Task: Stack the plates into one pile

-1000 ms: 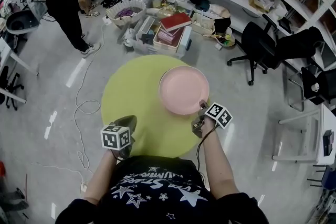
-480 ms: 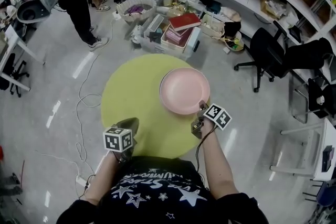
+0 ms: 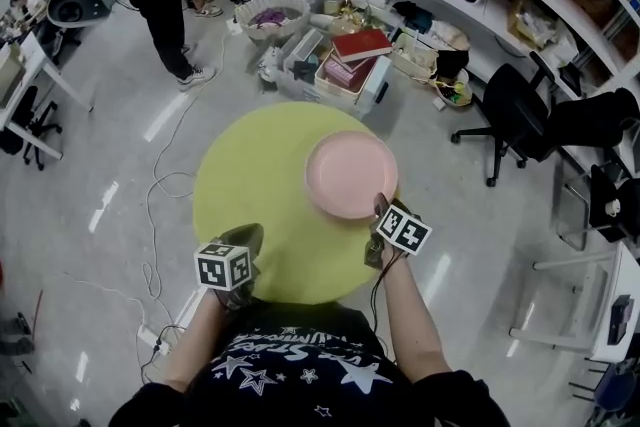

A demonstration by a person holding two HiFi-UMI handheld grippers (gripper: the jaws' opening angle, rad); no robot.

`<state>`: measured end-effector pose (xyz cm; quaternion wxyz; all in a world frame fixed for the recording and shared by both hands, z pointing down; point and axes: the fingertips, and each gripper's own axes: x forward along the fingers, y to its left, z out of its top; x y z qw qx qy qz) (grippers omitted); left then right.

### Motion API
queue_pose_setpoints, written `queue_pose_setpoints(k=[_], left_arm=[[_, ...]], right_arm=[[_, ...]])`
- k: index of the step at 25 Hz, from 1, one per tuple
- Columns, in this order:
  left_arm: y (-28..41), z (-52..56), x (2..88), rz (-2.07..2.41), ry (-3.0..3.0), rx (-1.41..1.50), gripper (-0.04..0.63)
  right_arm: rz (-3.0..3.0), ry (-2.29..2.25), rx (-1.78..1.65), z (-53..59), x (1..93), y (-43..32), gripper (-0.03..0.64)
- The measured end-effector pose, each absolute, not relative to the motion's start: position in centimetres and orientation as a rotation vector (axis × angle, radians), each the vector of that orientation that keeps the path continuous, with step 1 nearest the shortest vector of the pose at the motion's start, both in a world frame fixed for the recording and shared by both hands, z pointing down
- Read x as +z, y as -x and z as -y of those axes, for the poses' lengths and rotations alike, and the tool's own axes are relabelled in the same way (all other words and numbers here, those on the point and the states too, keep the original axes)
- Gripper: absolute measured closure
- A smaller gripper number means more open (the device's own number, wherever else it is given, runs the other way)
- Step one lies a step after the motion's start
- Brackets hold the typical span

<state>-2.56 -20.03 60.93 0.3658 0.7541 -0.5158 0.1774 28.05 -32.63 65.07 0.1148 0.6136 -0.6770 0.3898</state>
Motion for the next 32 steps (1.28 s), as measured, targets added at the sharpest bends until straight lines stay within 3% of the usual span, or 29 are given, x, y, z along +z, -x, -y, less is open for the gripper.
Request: queue_pose_setpoints(k=[12, 28, 32], left_arm=[[3.8, 17.9, 60.6, 1.304, -1.968, 0.428, 0.572], [8.3, 7.6, 59.2, 1.275, -1.999, 0.391, 0.572], [8.6, 4.8, 58.7, 1.260, -2.025, 0.393, 0.572]], right_arm=[[2.054, -1.843, 0.764, 29.8, 61.1, -27.3, 0.431], [2.186, -1.768, 0.733, 18.6, 57.2, -18.6, 0.437], [2.215, -1.755, 0.730, 14.9, 56.6, -17.3, 0.467]])
